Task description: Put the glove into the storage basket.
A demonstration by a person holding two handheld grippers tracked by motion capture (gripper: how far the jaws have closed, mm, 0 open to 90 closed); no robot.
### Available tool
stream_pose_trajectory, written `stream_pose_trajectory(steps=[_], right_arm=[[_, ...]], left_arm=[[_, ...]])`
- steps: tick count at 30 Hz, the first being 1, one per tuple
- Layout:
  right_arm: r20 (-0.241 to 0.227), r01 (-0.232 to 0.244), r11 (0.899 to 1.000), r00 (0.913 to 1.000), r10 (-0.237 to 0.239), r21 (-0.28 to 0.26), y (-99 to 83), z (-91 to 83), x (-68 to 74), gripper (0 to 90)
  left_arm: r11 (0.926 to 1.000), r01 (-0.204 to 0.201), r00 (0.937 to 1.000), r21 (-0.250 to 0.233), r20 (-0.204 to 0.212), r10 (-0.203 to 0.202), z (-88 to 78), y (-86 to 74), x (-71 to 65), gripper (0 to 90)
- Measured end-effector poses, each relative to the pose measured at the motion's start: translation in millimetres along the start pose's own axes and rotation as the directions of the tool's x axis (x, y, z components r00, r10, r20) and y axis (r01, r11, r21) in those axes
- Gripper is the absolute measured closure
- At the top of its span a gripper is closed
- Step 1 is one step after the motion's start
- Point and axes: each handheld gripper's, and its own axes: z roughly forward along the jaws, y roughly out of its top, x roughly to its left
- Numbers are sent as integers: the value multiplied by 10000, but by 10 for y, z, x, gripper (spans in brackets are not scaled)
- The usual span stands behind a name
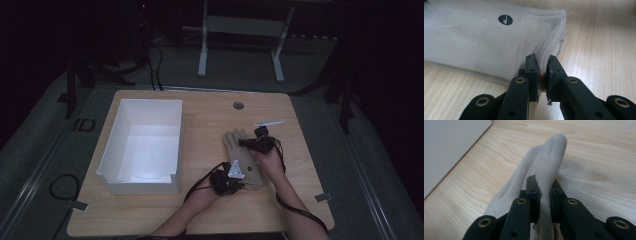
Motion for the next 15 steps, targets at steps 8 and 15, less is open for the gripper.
stream_pose_trajectory(steps=[8, 15], right_arm=[[-58, -281, 9968, 9996, 286, 753, -45, 200, -6, 448], [-923, -298, 9952, 9950, 385, 933, -76, 220, 44, 688]], left_arm=[[10000, -65, 10000, 23, -34, 65, 2, -11, 0, 819], [9999, 120, 9999, -71, 64, -120, 3, -32, -3, 819]])
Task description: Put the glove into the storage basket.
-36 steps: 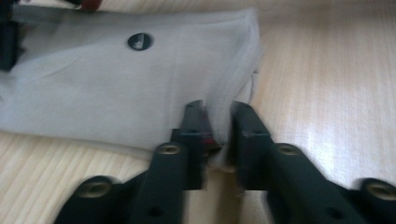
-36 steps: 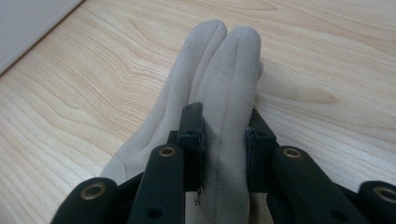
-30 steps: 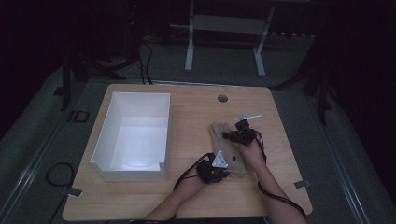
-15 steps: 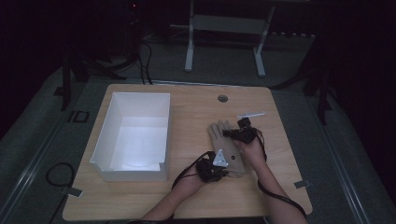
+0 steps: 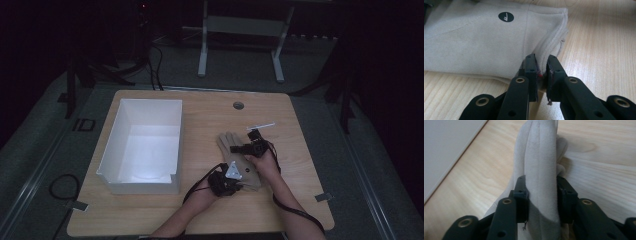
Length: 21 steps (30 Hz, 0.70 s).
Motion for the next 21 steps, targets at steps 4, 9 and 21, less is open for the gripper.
stream_pose_trajectory(steps=[4, 9, 21], right_arm=[[151, 104, 9996, 9998, -100, -272, 32, -51, 58, 692], [103, 43, 9983, 9999, -37, -573, 76, -138, 56, 691], [51, 233, 9908, 9997, -229, -1336, 282, -510, 196, 689]], left_arm=[[10000, 58, 9999, 74, 99, -58, -22, 6, 3, 820], [9999, 27, 10000, -99, -88, -28, -129, 65, 7, 820], [9994, -339, 9986, -37, -400, 337, -403, 275, -2, 819]])
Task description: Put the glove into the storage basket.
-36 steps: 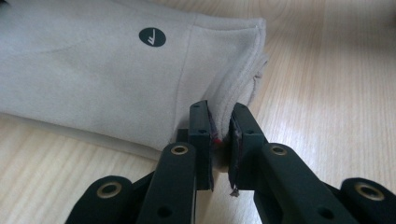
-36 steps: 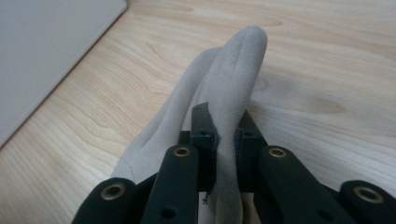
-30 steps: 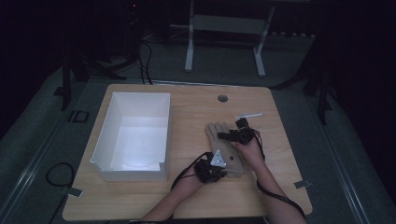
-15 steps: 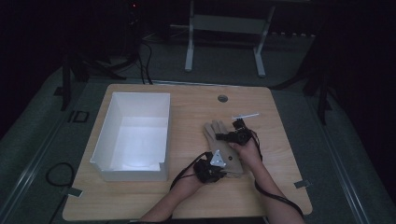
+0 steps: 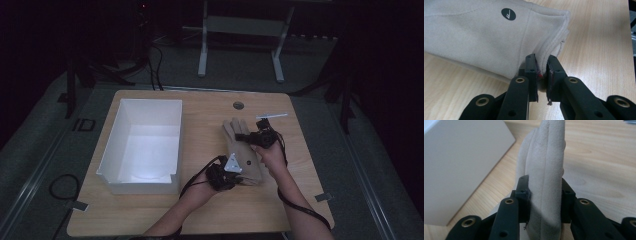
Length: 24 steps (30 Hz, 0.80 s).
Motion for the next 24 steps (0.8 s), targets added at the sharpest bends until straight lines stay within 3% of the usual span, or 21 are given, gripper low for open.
stream_pose_trajectory(steps=[11, 13, 22, 24], right_arm=[[-438, 242, 9982, 9987, -266, -543, 195, -210, 174, 690], [-701, 263, 9965, 9970, -319, -792, 288, -274, 267, 689], [-1086, 249, 9918, 9933, -386, -1250, 542, -311, 482, 689], [-1238, 233, 9912, 9915, -395, -1300, 594, -306, 532, 689]], left_arm=[[9995, -297, 9993, 83, -238, 299, -322, 135, -9, 819], [9991, -410, 9985, 122, -361, 414, -485, 192, -2, 819], [9988, -493, 9955, -3, -813, 491, -830, 287, 35, 819], [9975, -697, 9923, 109, -1018, 704, -900, 317, 12, 819]])
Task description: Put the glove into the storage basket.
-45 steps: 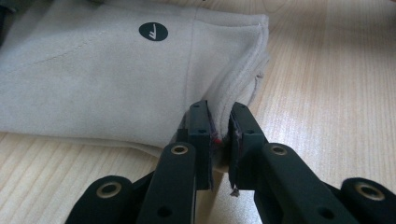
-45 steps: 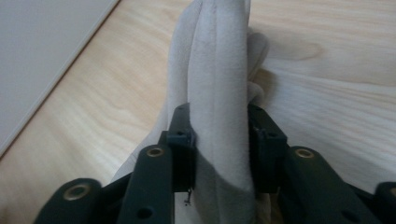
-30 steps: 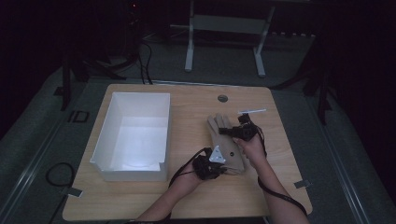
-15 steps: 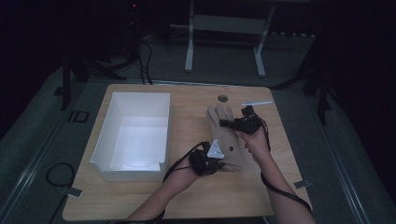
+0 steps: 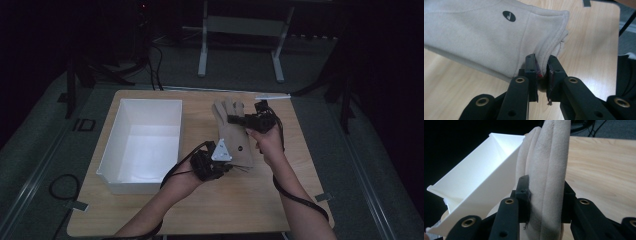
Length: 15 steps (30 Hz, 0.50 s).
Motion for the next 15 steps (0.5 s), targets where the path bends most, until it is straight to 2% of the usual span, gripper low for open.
stream_pose_trajectory(steps=[5, 6, 7, 9, 11, 12, 13, 15], right_arm=[[-179, 73, 9999, 9998, -75, -85, 102, 48, 98, 689], [-209, 148, 9997, 9997, -152, -177, 150, 74, 162, 689], [-209, 148, 9997, 9997, -152, -177, 150, 74, 162, 689], [-280, 236, 9996, 9993, -241, -181, 224, 136, 253, 689], [-280, 236, 9996, 9993, -241, -181, 224, 136, 253, 689], [-320, 271, 9995, 9991, -275, -159, 248, 161, 279, 689], [-503, 269, 9994, 9983, -279, -205, 312, 233, 365, 689], [-554, 302, 9993, 9980, -313, -201, 332, 260, 395, 689]], left_arm=[[9999, -109, 9994, 89, -342, 112, -187, 13, 42, 818], [9998, -110, 9991, 137, -401, 115, -224, 5, 57, 819], [9999, -42, 9992, 107, -392, 46, -258, -8, 73, 819], [9999, 16, 9987, 102, -509, -11, -324, -35, 106, 819], [9999, 52, 9986, 108, -526, -47, -355, -50, 118, 819], [9999, 81, 9978, 89, -661, -75, -418, -75, 139, 819], [9999, 102, 9976, 89, -689, -95, -451, -88, 149, 819], [9999, 148, 9970, 69, -766, -142, -517, -117, 173, 819]])
